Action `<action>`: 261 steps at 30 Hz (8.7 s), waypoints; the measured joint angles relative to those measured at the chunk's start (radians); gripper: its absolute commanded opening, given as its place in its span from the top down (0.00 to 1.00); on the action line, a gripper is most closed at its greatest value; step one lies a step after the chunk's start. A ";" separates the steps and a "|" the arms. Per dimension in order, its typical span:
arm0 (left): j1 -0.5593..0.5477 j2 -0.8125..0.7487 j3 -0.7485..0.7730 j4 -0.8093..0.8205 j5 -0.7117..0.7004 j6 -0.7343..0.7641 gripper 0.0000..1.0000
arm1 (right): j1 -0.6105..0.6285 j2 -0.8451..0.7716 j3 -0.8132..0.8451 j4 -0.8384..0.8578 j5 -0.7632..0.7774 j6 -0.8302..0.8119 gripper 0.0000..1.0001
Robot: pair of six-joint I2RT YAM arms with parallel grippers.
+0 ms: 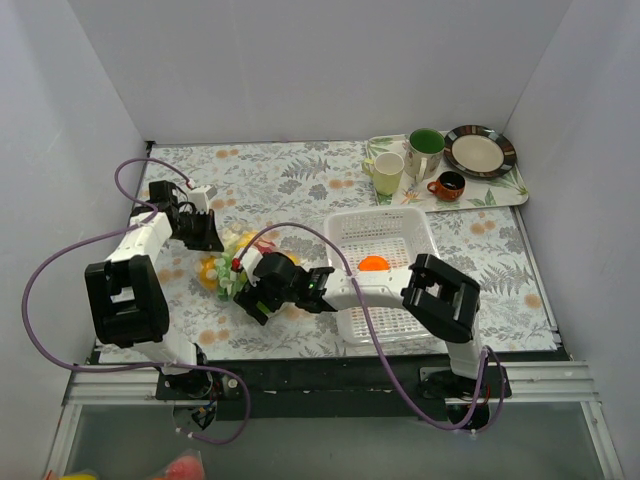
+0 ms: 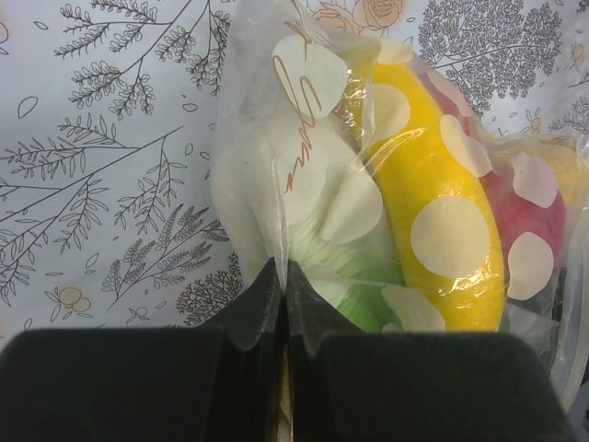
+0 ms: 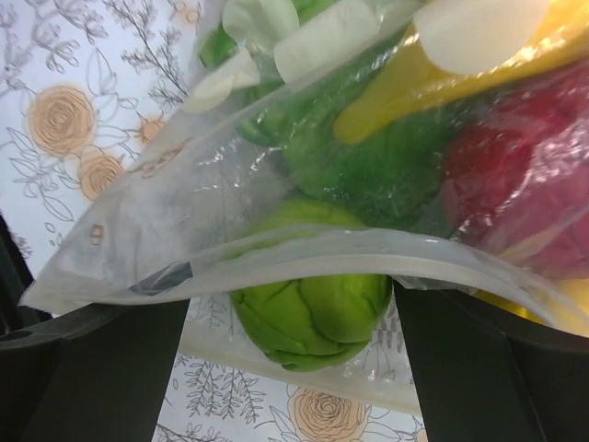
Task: Open the zip-top bag and remove the fake food
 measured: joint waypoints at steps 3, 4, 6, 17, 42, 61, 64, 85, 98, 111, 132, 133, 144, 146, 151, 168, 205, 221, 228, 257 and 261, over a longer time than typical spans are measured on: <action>0.000 -0.004 0.000 -0.005 -0.005 0.002 1.00 | 0.000 0.030 0.001 -0.007 0.000 0.002 0.12; 0.000 -0.005 0.000 -0.007 -0.007 0.003 1.00 | 0.000 0.034 0.000 -0.006 0.000 0.004 0.16; 0.000 -0.007 0.000 -0.010 -0.012 0.005 1.00 | 0.000 0.035 -0.011 -0.002 0.001 0.007 0.33; 0.000 -0.011 -0.001 -0.013 -0.017 0.006 1.00 | 0.000 -0.216 -0.129 -0.020 0.095 0.011 0.90; 0.000 -0.012 -0.001 -0.013 -0.015 -0.012 1.00 | -0.452 -0.496 -0.313 -0.446 0.685 0.172 0.01; 0.000 -0.012 -0.001 -0.013 -0.016 -0.013 1.00 | -0.006 -0.473 -0.253 -0.141 0.288 -0.030 0.63; 0.000 -0.012 -0.001 -0.013 -0.017 -0.012 1.00 | -0.006 -0.359 -0.203 -0.114 0.204 -0.031 0.66; 0.000 -0.013 -0.001 -0.017 -0.021 0.017 1.00 | -0.016 0.013 0.039 -0.073 0.332 -0.145 0.21; 0.002 -0.013 -0.002 -0.026 -0.020 0.052 1.00 | -0.087 0.042 0.043 0.006 0.421 -0.238 0.21; 0.004 -0.012 0.003 -0.071 -0.016 0.120 1.00 | -0.166 0.149 0.082 0.064 0.323 -0.192 0.75; 0.004 -0.003 0.006 -0.072 -0.035 0.116 1.00 | -0.128 -0.436 -0.416 0.144 0.092 0.061 0.99; 0.005 -0.002 0.006 -0.073 -0.035 0.114 1.00 | -0.127 -0.479 -0.438 0.137 0.091 0.071 0.99; 0.004 0.000 0.013 -0.081 -0.034 0.101 1.00 | -0.150 -0.839 -0.533 0.000 0.378 0.095 0.99; 0.004 0.000 0.013 -0.083 -0.032 0.101 1.00 | -0.165 -0.850 -0.547 -0.055 0.488 0.112 0.70; 0.004 0.000 0.029 -0.103 -0.023 0.103 1.00 | -0.241 -0.811 -0.573 -0.193 0.658 0.158 0.23; 0.004 0.049 0.059 -0.120 -0.028 0.092 1.00 | -0.178 -0.513 -0.360 0.028 0.368 0.012 0.21; -0.038 0.066 0.074 -0.121 -0.057 0.105 1.00 | -0.167 0.086 -0.016 0.119 0.135 -0.016 0.44; -0.078 0.066 0.064 -0.154 -0.032 0.097 1.00 | -0.169 -0.485 -0.348 0.145 0.162 0.037 0.88; -0.084 0.066 0.064 -0.154 -0.032 0.091 1.00 | -0.194 -0.727 -0.513 0.089 0.288 0.060 0.83; -0.085 0.035 0.044 -0.112 -0.120 0.114 1.00 | -0.259 -0.595 -0.424 -0.032 0.328 0.073 0.01; -0.085 0.001 -0.028 -0.087 -0.175 0.149 1.00 | -0.285 -0.654 -0.426 -0.070 0.383 0.055 0.02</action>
